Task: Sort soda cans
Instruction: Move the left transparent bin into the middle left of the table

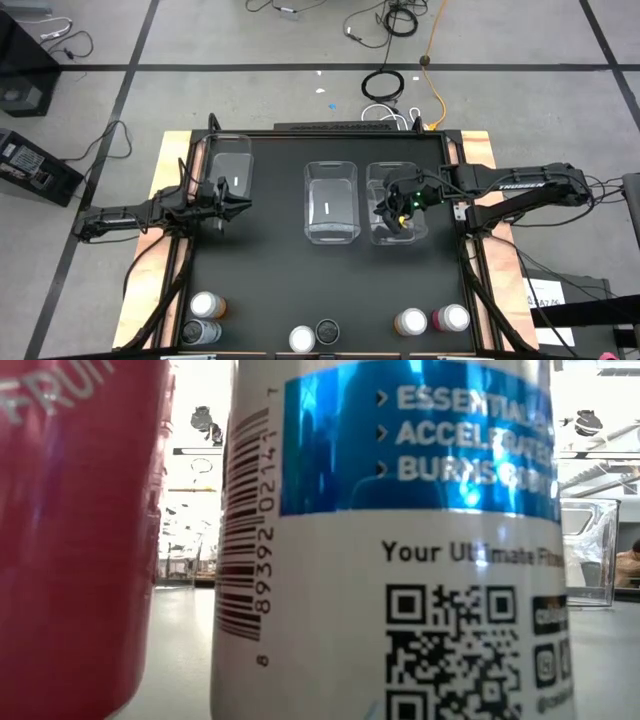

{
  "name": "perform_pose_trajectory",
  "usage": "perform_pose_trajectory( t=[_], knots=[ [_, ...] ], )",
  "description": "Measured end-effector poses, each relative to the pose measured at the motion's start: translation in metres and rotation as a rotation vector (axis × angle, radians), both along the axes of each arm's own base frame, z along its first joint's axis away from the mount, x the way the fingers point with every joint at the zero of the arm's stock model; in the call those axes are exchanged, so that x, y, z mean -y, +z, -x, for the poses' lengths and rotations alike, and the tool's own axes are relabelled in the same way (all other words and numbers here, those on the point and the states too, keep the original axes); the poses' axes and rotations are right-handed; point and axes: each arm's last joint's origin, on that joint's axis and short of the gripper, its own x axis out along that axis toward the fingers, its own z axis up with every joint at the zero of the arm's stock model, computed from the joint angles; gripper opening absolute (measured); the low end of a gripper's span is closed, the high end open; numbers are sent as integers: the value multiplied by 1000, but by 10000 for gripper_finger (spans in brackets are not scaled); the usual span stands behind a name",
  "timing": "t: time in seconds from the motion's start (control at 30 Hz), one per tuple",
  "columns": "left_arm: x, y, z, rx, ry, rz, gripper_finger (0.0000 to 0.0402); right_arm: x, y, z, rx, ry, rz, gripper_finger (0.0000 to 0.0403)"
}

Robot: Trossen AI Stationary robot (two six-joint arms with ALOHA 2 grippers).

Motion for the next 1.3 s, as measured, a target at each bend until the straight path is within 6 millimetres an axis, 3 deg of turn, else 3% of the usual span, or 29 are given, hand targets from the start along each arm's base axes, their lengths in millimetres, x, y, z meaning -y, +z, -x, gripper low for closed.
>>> perform_pose_trajectory(
  t=[0.37, 0.47, 0.6, 0.77, 0.9, 1.03, 1.17, 1.3],
  knots=[
    [0, 4, 0, 40, 8, 23, 63, 0, 1, -1, 14, -141, -135, 93],
    [-4, 17, 3, 175, 105, 229, 61, 0, 1, -1, 15, -154, -147, 93],
    [-4, 57, 14, 259, 141, 180, 40, 0, 2, -2, 37, -156, -145, 93],
    [-7, 102, 25, 71, 309, 87, 7, 1, 2, -2, 41, -167, -118, 93],
    [-10, 133, 28, -136, 447, 66, 14, 1, 3, -2, 40, -145, -90, 93],
    [-11, 156, 20, -251, 457, 17, 23, 1, 2, -2, 39, -116, -61, 93],
    [-13, 163, 6, -305, 492, 62, 51, 1, 2, -2, 37, -92, -41, 93],
    [-14, 156, -6, -361, 515, 153, 111, 1, 2, -2, 35, -70, -26, 93]
  ],
)
